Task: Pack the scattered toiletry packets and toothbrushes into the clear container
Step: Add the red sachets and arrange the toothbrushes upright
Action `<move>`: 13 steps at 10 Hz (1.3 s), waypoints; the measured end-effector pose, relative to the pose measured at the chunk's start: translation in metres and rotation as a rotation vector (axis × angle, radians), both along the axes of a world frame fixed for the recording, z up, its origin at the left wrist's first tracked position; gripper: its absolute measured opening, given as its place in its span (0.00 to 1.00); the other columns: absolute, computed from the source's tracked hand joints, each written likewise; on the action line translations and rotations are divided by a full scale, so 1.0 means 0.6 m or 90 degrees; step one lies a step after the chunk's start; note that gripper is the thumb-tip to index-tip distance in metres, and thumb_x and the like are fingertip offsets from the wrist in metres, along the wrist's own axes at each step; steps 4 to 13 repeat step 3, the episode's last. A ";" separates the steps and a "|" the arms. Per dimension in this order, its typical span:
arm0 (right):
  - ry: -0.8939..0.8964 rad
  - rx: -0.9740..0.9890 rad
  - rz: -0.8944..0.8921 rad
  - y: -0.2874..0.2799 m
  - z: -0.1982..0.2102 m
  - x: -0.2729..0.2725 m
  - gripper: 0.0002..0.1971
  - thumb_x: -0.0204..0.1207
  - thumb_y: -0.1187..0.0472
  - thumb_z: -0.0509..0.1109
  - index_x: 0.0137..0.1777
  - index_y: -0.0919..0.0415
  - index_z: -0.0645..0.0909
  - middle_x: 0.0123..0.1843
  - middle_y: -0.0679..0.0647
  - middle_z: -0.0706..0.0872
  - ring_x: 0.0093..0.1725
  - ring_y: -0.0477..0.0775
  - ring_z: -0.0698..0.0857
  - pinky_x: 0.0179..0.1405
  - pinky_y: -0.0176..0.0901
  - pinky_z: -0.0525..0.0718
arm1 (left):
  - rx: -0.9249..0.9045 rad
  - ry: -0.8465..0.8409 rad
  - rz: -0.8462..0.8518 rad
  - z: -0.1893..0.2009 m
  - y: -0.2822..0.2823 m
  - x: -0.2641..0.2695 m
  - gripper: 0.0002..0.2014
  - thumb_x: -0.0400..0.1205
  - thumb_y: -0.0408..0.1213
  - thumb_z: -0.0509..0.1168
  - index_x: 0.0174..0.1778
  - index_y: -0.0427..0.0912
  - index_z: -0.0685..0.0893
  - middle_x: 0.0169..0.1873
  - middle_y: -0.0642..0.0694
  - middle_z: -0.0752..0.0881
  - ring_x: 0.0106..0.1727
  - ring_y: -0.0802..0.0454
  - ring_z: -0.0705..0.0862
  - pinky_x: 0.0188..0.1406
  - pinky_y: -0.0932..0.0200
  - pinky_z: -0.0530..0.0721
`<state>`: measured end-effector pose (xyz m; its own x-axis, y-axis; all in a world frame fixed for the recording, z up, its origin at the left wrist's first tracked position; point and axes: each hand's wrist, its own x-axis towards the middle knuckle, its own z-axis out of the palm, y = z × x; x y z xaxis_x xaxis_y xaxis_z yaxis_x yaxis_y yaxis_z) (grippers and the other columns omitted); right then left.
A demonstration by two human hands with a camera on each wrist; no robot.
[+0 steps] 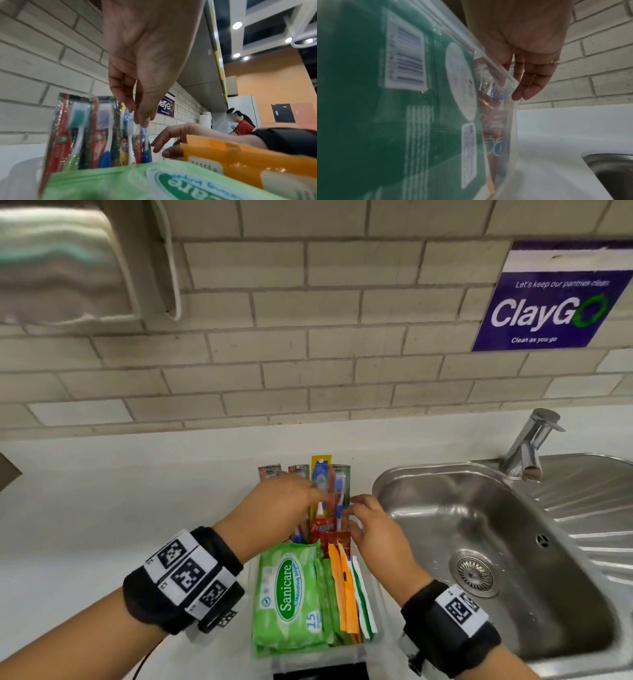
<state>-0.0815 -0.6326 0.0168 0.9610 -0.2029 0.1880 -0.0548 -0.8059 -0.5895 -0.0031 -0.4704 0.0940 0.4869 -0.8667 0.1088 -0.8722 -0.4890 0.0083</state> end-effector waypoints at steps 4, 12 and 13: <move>0.103 -0.235 0.005 -0.002 0.114 -0.007 0.17 0.80 0.56 0.60 0.68 0.52 0.75 0.59 0.58 0.86 0.58 0.60 0.83 0.51 0.47 0.81 | 0.006 0.052 0.041 0.053 0.082 0.014 0.14 0.79 0.41 0.63 0.59 0.57 0.83 0.53 0.56 0.87 0.48 0.56 0.83 0.43 0.62 0.74; 0.103 -0.235 0.005 -0.002 0.114 -0.007 0.17 0.80 0.56 0.60 0.68 0.52 0.75 0.59 0.58 0.86 0.58 0.60 0.83 0.51 0.47 0.81 | 0.006 0.052 0.041 0.053 0.082 0.014 0.14 0.79 0.41 0.63 0.59 0.57 0.83 0.53 0.56 0.87 0.48 0.56 0.83 0.43 0.62 0.74; 0.103 -0.235 0.005 -0.002 0.114 -0.007 0.17 0.80 0.56 0.60 0.68 0.52 0.75 0.59 0.58 0.86 0.58 0.60 0.83 0.51 0.47 0.81 | 0.006 0.052 0.041 0.053 0.082 0.014 0.14 0.79 0.41 0.63 0.59 0.57 0.83 0.53 0.56 0.87 0.48 0.56 0.83 0.43 0.62 0.74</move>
